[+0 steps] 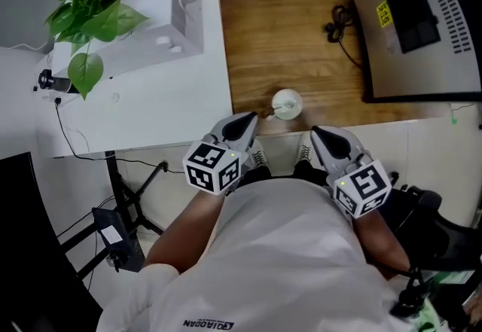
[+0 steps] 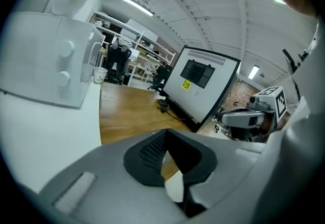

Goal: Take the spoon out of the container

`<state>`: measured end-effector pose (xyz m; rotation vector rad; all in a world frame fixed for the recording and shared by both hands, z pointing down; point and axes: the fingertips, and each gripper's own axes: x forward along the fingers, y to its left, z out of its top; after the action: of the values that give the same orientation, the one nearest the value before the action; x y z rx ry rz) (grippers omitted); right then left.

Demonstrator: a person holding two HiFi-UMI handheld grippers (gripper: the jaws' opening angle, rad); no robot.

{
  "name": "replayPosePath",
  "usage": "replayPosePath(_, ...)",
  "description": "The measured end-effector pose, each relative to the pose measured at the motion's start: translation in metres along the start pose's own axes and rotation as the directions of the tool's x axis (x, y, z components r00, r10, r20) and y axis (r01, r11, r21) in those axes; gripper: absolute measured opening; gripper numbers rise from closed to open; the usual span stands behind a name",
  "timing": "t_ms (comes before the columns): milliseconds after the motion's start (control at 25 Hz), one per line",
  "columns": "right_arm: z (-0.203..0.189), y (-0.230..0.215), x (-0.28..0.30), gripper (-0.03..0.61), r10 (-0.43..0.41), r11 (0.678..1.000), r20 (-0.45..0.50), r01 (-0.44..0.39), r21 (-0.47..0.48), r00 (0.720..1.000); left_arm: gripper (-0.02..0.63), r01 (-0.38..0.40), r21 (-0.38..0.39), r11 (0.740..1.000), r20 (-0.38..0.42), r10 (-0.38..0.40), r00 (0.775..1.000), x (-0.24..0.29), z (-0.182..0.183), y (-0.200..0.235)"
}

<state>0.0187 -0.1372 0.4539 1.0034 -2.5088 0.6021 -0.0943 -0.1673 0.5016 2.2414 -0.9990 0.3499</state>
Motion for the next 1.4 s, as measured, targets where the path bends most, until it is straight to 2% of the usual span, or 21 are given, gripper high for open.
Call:
replayPosePath(360, -0.021, -0.018, 0.01, 0.008, 0.057, 0.998, -0.05, -0.055, 0.043, 0.997, 0.075, -0.062, -0.065, 0.996, -0.024, 0.06, 0.998, 0.024, -0.009, 0.015)
replayPosePath(880, -0.032, -0.038, 0.013, 0.008, 0.052, 0.996, -0.062, -0.047, 0.08, 0.997, 0.155, -0.062, -0.206, 0.977, -0.077, 0.047, 0.996, 0.054, -0.023, 0.022)
replayPosePath(1400, -0.034, -0.043, 0.013, 0.008, 0.053, 0.995, -0.07, -0.047, 0.088, 0.996, 0.155, -0.061, -0.196, 0.979, -0.132, 0.035, 0.991, 0.07, -0.039, 0.017)
